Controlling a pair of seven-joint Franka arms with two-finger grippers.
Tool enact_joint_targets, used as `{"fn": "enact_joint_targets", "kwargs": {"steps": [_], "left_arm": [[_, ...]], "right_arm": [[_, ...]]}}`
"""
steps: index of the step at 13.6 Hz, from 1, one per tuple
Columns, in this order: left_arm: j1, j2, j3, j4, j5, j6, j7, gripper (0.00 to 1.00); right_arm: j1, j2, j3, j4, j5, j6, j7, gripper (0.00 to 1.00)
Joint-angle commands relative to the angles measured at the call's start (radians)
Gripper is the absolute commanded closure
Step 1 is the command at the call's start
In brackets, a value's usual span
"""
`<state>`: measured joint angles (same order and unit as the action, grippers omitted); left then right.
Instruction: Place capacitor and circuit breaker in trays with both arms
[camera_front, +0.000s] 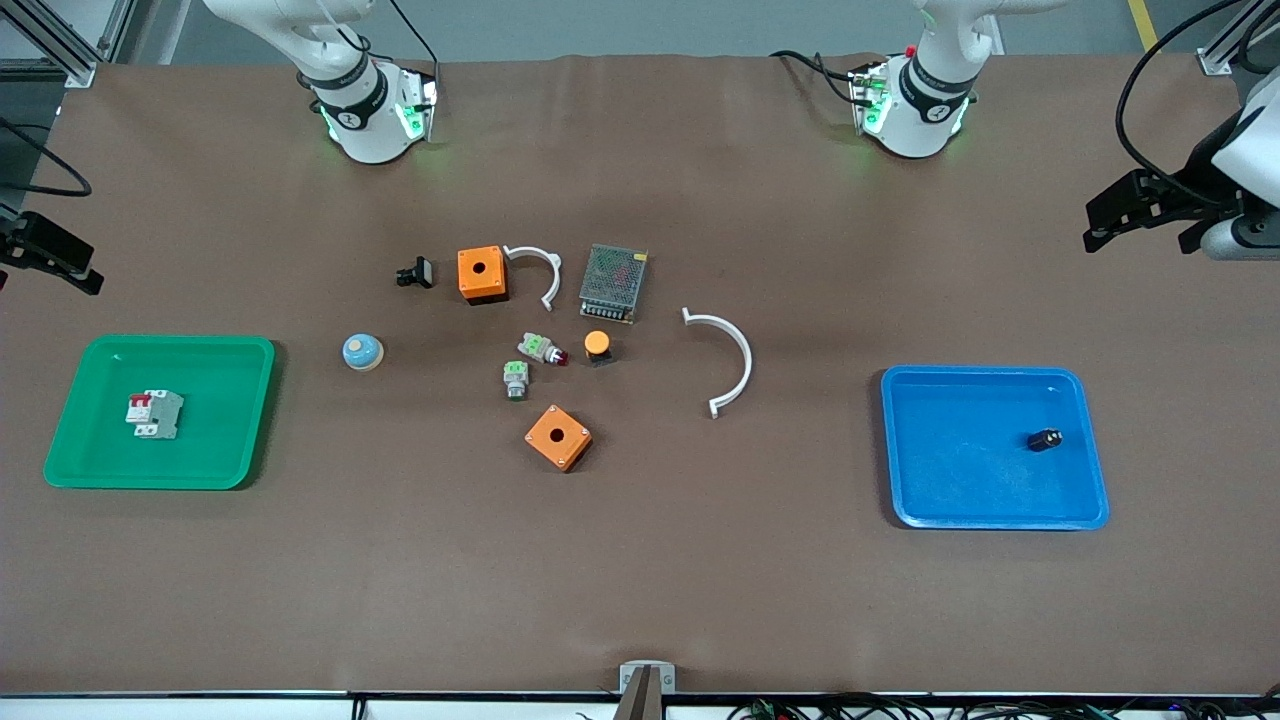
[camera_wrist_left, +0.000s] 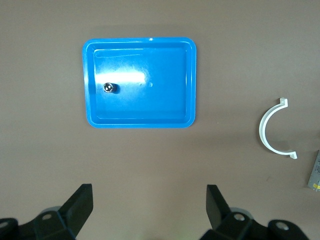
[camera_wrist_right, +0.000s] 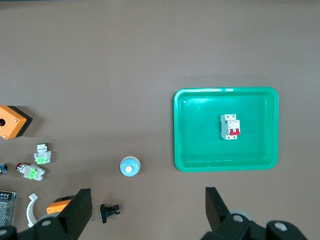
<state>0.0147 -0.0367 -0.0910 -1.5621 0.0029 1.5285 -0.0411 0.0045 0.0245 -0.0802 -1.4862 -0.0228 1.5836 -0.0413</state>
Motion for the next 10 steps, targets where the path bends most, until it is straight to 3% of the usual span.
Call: {"fn": "enact_joint_targets", "kwargs": {"steps": [1,10], "left_arm": [[0.005,-0.038,0.004,-0.032,-0.011,0.021,0.0,0.0],[0.019,-0.005,0.008,0.008,0.003,0.022,0.015,0.0]], "right_arm": [[0.011,0.014,-0.006,0.03,0.0,-0.017,0.008,0.0],[0.009,0.014,-0.006,0.03,-0.002,-0.014,0.008,0.0]]}}
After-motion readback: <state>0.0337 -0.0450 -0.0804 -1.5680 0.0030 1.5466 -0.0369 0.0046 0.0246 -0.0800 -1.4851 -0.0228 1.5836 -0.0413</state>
